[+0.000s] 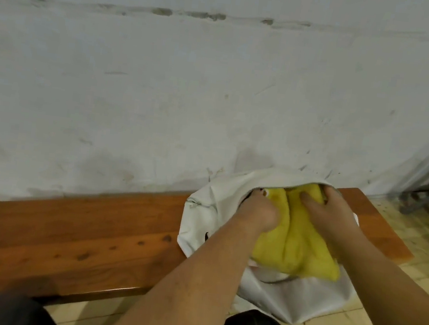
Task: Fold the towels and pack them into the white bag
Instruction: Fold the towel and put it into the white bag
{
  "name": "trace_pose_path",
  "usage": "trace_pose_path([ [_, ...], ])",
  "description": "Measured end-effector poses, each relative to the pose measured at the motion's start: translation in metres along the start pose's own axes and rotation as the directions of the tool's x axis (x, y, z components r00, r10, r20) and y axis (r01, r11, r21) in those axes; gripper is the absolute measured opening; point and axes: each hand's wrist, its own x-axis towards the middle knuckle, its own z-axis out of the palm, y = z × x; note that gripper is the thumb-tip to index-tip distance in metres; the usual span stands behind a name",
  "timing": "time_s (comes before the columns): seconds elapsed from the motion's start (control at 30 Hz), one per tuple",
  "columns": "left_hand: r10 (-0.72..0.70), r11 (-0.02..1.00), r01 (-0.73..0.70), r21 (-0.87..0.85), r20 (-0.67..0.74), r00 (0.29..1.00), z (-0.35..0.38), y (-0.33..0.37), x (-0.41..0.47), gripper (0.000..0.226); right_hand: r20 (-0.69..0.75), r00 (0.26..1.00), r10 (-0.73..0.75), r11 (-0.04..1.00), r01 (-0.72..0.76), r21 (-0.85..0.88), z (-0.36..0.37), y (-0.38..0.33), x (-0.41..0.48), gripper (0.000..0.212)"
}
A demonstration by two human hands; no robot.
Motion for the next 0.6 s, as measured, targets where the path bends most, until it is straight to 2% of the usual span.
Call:
trace_pose_path([
  [0.13,0.085,0.996,-0.085,0.012,-0.249,0.965,0.013,-0.01,0.012,0.049,0.053,0.996,0.072,0.997,-0.072,0.002,0.009,-0.002,0.003,0.049],
  [0.2,0.167,0.983,-0.184,-0.003,-0.406,0.898,0.017,-0.018,0.014,0.048,0.073,0.996,0.054,0.997,-0.05,-0.057,0.01,-0.003,0.008,0.047],
  [0.3,0.241,0.964,-0.263,0.035,-0.532,0.812,0.014,-0.027,0.009,0.049,0.038,0.999,0.029,0.995,-0.025,-0.099,0.009,-0.01,0.017,0.039],
  [0.4,0.229,0.963,-0.27,0.018,-0.589,0.775,0.005,-0.034,0.007,0.046,0.026,0.996,0.08,0.993,-0.077,-0.084,0.018,-0.016,0.025,0.037],
  [0.47,0.223,0.962,-0.274,0.012,-0.612,0.759,-0.003,-0.036,0.007,0.042,0.011,0.998,0.059,0.991,-0.058,-0.123,0.028,-0.018,0.025,0.038],
  [0.6,0.228,0.962,-0.271,-0.004,-0.531,0.816,-0.008,-0.04,0.008,0.042,0.025,0.996,0.081,0.973,-0.074,-0.218,0.046,-0.01,0.017,0.052],
])
